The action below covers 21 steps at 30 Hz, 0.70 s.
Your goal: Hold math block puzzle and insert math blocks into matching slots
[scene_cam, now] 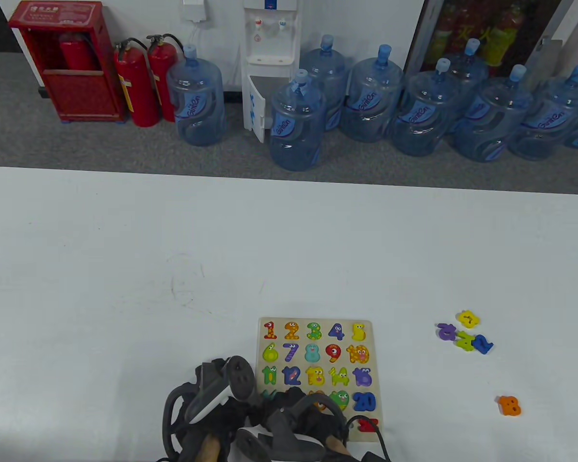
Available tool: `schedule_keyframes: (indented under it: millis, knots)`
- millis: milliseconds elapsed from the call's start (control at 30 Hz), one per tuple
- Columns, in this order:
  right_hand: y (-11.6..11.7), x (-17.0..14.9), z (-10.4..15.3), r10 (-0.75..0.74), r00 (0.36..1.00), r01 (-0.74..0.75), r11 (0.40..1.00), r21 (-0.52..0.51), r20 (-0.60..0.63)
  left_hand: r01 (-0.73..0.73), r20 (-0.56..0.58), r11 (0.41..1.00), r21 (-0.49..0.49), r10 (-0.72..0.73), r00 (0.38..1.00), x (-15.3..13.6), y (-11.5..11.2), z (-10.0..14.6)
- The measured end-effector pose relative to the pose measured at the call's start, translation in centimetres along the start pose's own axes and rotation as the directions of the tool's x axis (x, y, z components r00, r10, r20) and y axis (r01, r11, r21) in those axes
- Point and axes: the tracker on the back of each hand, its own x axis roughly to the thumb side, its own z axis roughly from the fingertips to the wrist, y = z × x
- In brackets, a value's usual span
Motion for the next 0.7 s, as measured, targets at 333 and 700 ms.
schedule_keyframes:
  millis: [333,700]
  knots:
    - [0.18,-0.14,0.09,-0.019,0.999,0.015,0.997,-0.08,-0.048,-0.003,-0.002,1.0,0.005,0.003,1.0,0.01,-0.01,0.05]
    - [-0.04,-0.26,0.26,0.025,0.997,-0.033,0.993,-0.113,-0.071,-0.003,0.011,1.0,-0.004,0.003,1.0,0.18,-0.17,0.07]
